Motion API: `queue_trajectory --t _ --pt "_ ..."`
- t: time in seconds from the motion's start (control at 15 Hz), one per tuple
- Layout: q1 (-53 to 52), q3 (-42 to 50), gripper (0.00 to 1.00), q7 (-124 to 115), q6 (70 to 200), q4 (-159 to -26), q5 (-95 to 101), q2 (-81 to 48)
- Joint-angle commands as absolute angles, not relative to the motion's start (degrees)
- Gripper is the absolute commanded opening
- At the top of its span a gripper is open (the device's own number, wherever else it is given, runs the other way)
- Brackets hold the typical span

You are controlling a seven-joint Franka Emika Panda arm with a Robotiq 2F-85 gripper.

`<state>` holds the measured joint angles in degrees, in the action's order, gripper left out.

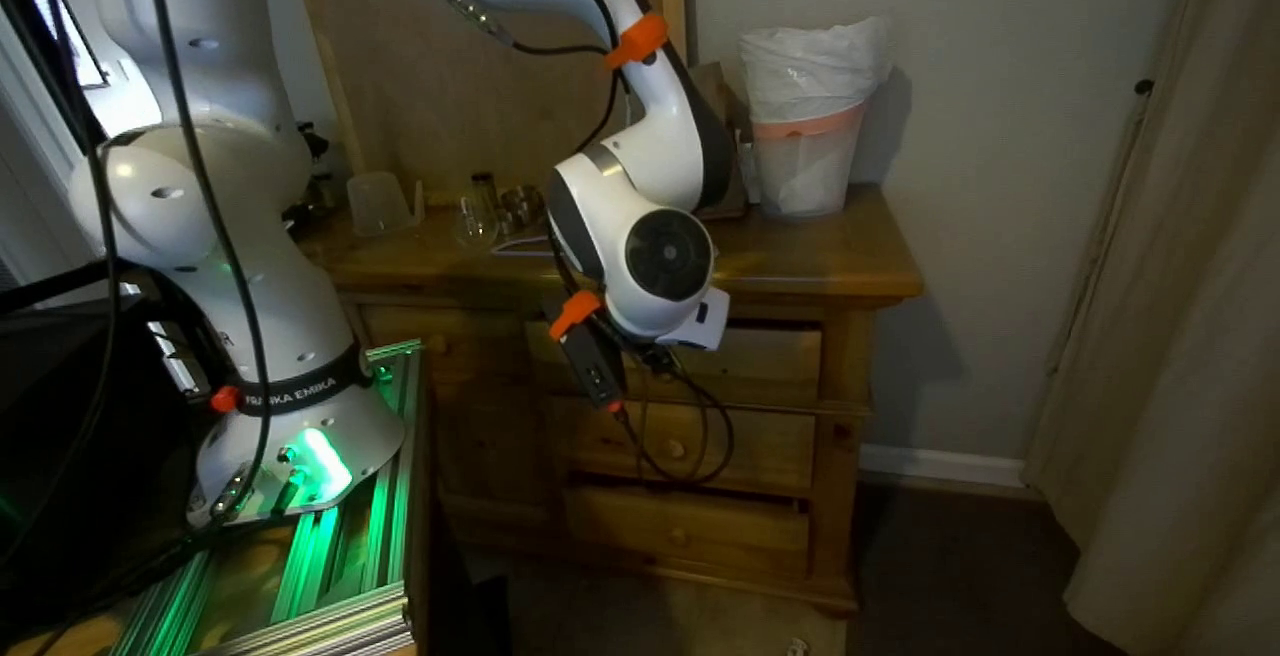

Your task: Open the topmost drawer on the right then place the hanger inside the drawer.

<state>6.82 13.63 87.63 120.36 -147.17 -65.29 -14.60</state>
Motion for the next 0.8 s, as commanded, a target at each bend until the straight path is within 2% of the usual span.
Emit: queue_trajectory --t 0.0,0.27,0.33,0.73 --pt "9.61 9.00 1.00 93.23 116.28 -140.85 -72.61 -26.33" --pt "9.30 6.53 1.00 93.37 115.57 -135.86 -75.19 -35.52" --pt "8.46 7.64 1.00 92.33 117.05 -139.44 -73.35 -30.53" --pt "8.43 6.96 1.00 92.53 116.33 -135.99 -73.77 -35.63"
